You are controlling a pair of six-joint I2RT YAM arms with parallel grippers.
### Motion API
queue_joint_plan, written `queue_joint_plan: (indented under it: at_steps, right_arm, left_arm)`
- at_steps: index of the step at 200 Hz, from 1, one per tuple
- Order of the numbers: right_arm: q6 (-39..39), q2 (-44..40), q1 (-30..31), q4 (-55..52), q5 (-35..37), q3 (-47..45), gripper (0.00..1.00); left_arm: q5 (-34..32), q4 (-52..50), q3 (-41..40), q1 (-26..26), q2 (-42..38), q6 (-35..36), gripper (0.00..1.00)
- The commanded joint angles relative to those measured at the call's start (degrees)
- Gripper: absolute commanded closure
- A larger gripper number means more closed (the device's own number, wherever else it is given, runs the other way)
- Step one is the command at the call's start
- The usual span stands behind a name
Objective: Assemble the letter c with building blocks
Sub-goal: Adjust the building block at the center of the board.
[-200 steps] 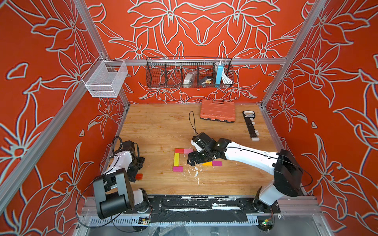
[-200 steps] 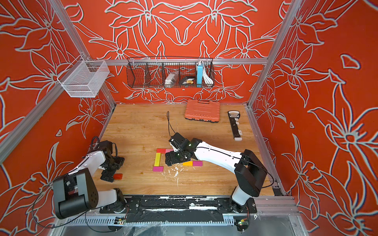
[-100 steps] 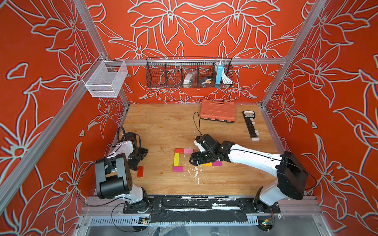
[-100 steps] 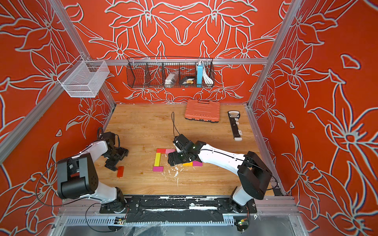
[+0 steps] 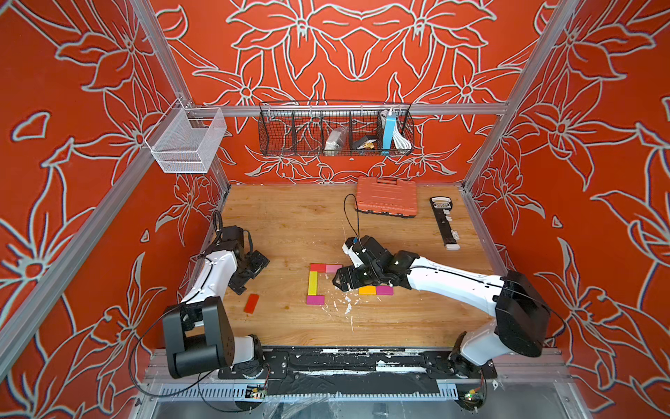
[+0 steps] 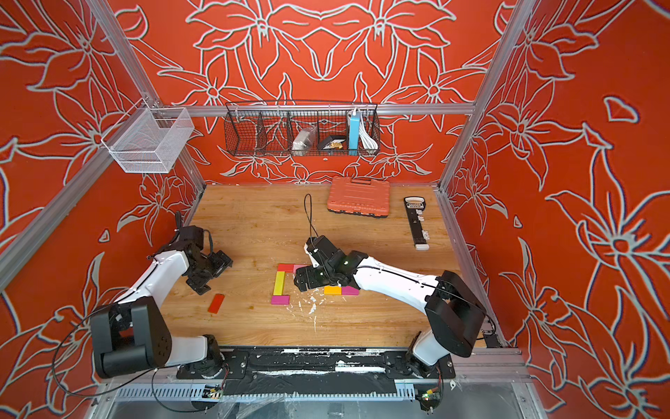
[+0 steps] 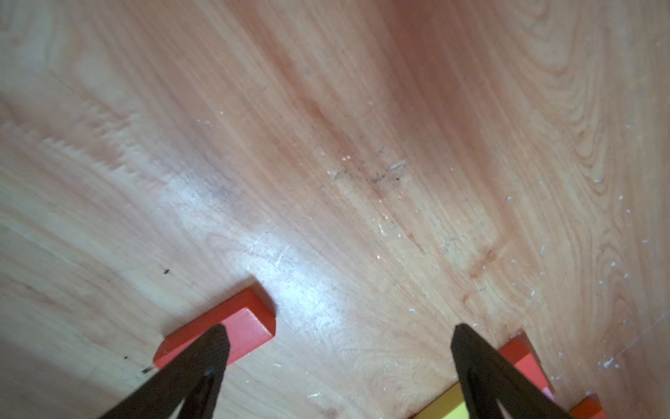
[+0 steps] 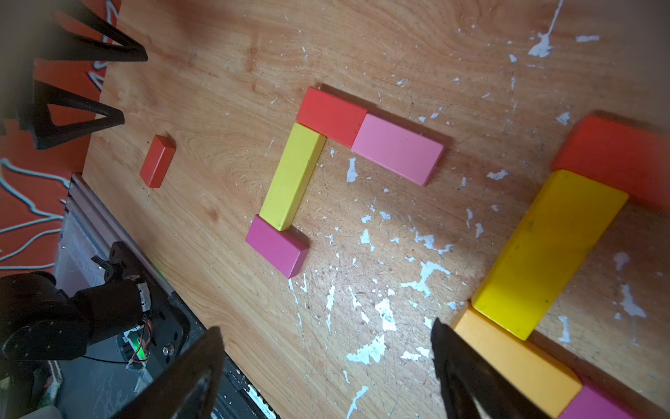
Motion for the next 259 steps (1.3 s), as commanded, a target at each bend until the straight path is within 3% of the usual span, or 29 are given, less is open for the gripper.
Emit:
queue_joint_plan:
  at_steps: [1, 57, 104, 160, 205, 259]
  right_arm:
    - [-0.86, -0.33, -0.33, 1.75, -1.59, -1.15, 0.08]
    - [-1.16, -0.26, -0.70, 3.43, -4.09, -1.49, 0.08]
    - [-1.98, -3.16, -2.16, 3.12, -4.92, -3.14, 0.08]
    - [-1.75, -6.99, -3.60, 3.37, -4.76, -6.32, 0.08]
    - [-1.06, -7.81, -3.79, 3.44, -5.16, -6.96, 0.08]
    - [-0.16, -8.20, -3.86, 3.38, -4.83, -7.71, 0.08]
  left_arm:
    - [-0.24, -3.43, -0.76, -0.02, 1.48, 4.26, 0.03]
    - [-3.40, -3.52, -1.98, 0.18, 5.65, 0.62, 0.02]
    - [-4.33, -1.13, -6.14, 3.73, 5.82, -1.84, 0.02]
    - [4.37, 1.25, -8.73, 3.18, 3.62, -2.86, 0.03]
    - [10.53, 4.45, -11.82, -0.90, 0.13, -5.70, 0.03]
    - [8.79, 2.18, -11.43, -3.84, -5.60, -8.01, 0.03]
